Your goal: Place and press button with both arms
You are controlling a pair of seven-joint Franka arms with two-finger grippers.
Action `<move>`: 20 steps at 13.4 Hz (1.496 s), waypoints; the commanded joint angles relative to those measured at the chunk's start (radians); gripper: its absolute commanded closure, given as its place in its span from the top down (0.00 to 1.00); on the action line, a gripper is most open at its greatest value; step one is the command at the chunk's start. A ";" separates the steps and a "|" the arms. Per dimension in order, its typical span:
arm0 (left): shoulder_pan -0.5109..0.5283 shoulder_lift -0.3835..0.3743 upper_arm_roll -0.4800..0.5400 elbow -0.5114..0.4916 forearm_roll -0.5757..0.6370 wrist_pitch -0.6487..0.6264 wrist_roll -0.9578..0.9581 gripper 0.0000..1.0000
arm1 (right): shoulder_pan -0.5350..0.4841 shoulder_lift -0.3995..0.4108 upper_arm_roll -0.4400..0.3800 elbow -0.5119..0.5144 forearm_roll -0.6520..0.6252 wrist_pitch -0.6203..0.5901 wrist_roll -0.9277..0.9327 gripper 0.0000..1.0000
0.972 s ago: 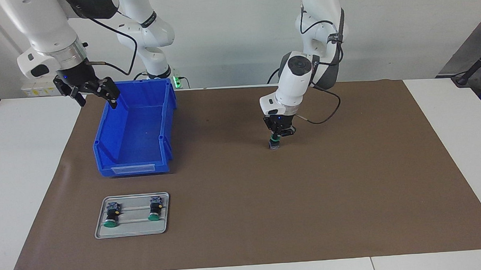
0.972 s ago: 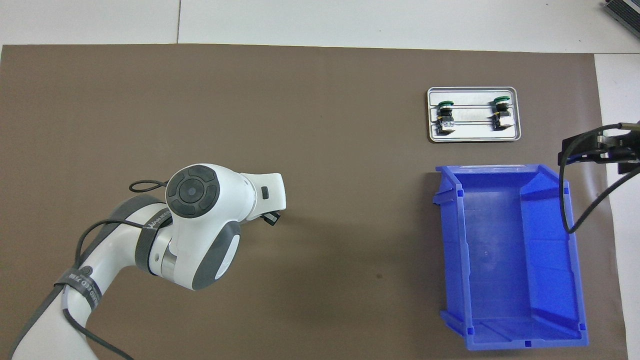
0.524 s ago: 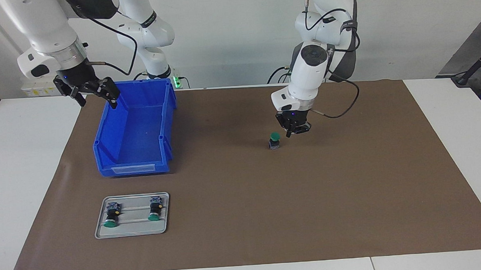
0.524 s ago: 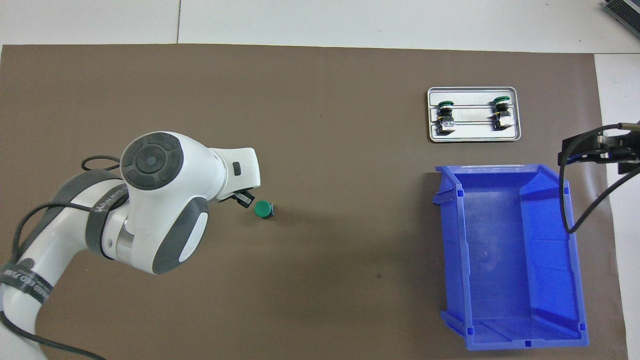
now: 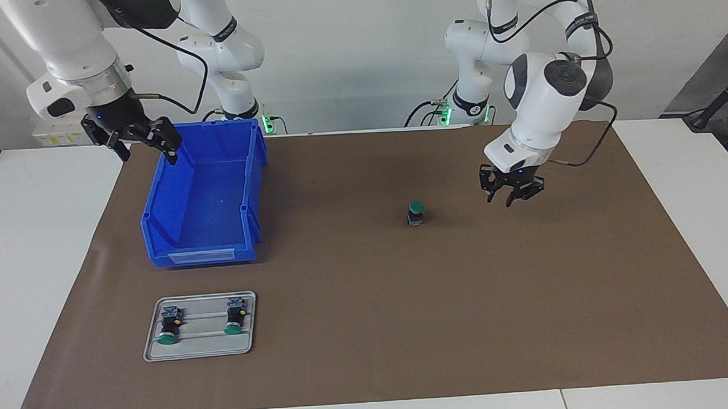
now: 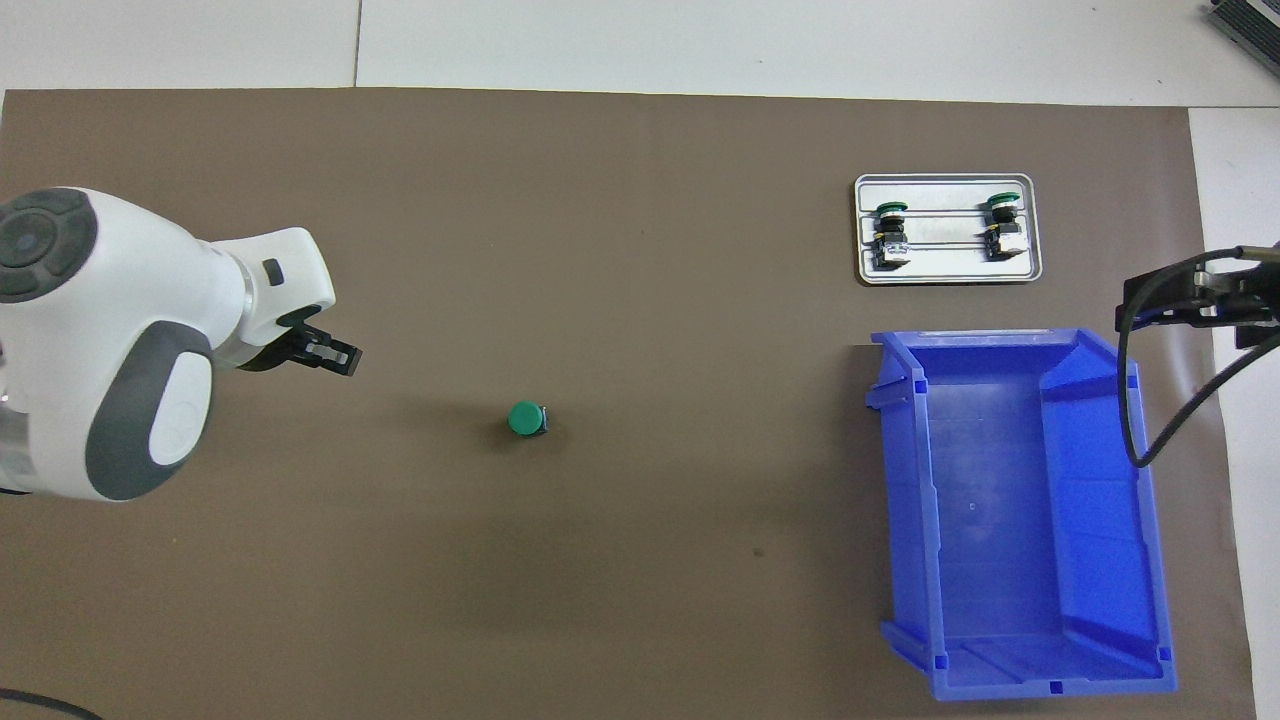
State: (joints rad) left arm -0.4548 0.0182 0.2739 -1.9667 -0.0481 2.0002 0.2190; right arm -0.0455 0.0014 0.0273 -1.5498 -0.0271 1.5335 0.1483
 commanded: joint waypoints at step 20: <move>0.186 -0.012 -0.016 0.462 0.011 -0.436 -0.095 1.00 | -0.004 -0.008 0.005 -0.007 0.004 -0.012 0.010 1.00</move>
State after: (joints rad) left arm -0.2714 -0.0045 0.2587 -1.5334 -0.0479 1.5755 0.1391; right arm -0.0455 0.0014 0.0274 -1.5506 -0.0271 1.5333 0.1483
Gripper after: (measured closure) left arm 0.000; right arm 0.000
